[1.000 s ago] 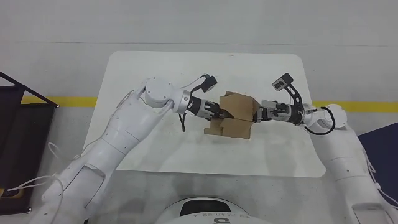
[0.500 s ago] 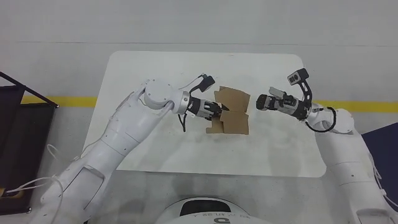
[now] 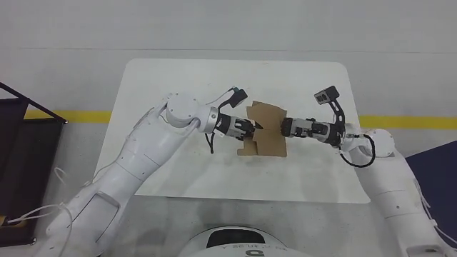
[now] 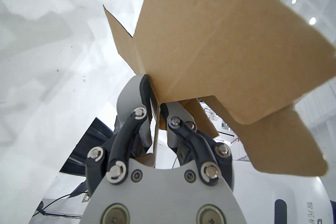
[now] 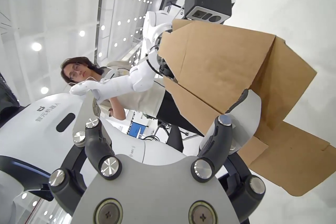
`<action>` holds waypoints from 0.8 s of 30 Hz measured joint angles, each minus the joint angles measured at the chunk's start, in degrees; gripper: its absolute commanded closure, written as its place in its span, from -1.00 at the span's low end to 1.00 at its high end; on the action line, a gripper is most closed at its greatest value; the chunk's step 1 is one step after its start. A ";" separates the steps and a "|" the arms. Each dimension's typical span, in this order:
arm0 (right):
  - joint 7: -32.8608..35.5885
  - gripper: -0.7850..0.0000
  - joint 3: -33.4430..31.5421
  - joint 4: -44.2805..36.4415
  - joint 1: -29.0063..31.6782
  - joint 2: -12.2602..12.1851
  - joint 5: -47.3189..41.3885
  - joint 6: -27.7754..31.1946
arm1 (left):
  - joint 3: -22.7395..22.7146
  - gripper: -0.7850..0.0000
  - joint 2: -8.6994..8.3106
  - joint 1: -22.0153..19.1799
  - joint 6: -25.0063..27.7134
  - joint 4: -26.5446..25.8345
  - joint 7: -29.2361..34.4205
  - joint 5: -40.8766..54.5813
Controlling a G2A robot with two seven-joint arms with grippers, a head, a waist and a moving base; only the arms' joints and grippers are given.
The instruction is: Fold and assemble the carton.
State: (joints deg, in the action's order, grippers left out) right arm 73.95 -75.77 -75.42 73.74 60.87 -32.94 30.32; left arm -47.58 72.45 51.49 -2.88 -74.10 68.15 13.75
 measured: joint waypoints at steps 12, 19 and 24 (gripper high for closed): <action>-3.95 -1.00 4.36 7.30 -5.04 1.07 2.89 1.98 | -0.20 1.00 -0.37 0.26 -0.21 -0.61 0.83 -0.17; 0.32 -1.00 6.87 10.75 -6.94 1.89 -4.58 -1.54 | -0.50 1.00 -0.63 0.31 -0.51 -1.04 1.07 -0.36; 6.30 -0.92 6.85 17.51 -9.28 2.82 -18.19 -8.76 | -0.48 1.00 -0.74 0.36 -0.48 -1.29 1.17 -0.49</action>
State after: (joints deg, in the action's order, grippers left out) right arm 80.25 -68.92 -57.91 64.46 63.70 -51.13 21.56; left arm -48.06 71.71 51.84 -3.37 -75.38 69.32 13.27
